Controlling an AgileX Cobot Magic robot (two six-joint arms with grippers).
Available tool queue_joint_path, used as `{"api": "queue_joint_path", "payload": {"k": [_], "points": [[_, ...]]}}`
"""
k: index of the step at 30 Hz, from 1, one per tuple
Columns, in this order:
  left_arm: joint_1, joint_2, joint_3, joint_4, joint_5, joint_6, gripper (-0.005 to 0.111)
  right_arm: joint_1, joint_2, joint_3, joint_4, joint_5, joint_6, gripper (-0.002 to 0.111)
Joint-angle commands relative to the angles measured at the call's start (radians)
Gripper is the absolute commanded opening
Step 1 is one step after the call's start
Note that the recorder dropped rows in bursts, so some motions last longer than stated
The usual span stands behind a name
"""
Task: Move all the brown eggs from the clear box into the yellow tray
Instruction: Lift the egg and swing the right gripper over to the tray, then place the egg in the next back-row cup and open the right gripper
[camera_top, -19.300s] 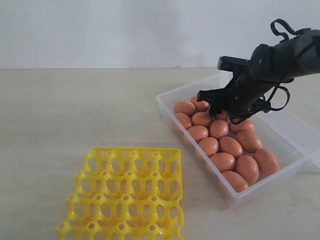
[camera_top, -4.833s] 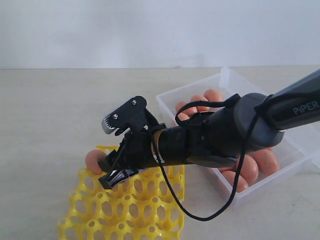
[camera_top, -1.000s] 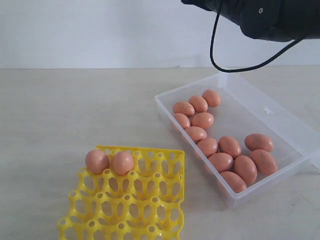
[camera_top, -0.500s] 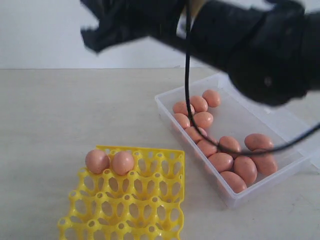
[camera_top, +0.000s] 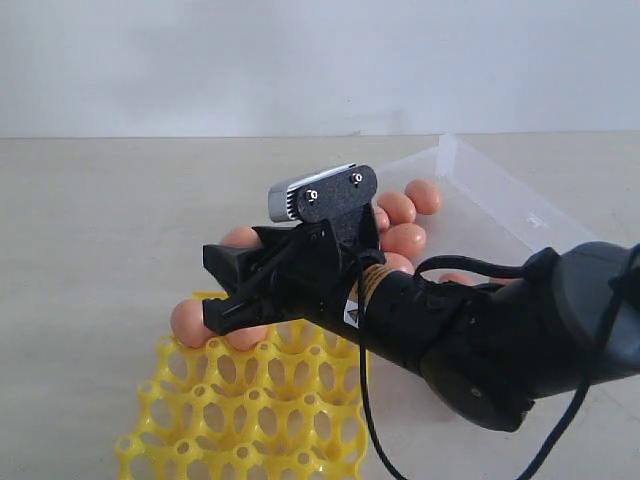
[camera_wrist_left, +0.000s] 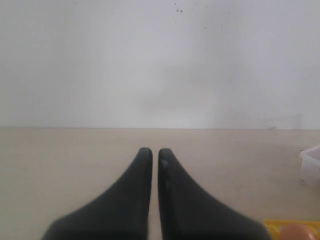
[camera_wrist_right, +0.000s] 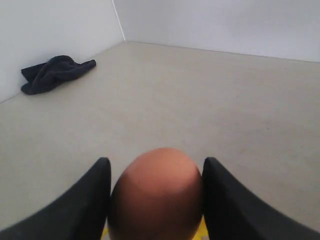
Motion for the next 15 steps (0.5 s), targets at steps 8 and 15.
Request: {"api": "queue_joint_path", "payload": {"k": [8, 15], "points": [[0.001, -0.004, -0.003, -0.003, -0.007, -0.007, 0.004, 0.001, -0.007, 0.102, 0.036, 0.007, 0.001, 0.0], [0.001, -0.004, -0.003, -0.003, -0.007, -0.007, 0.004, 0.001, -0.007, 0.138, 0.155, 0.009, -0.12, 0.0]]}}
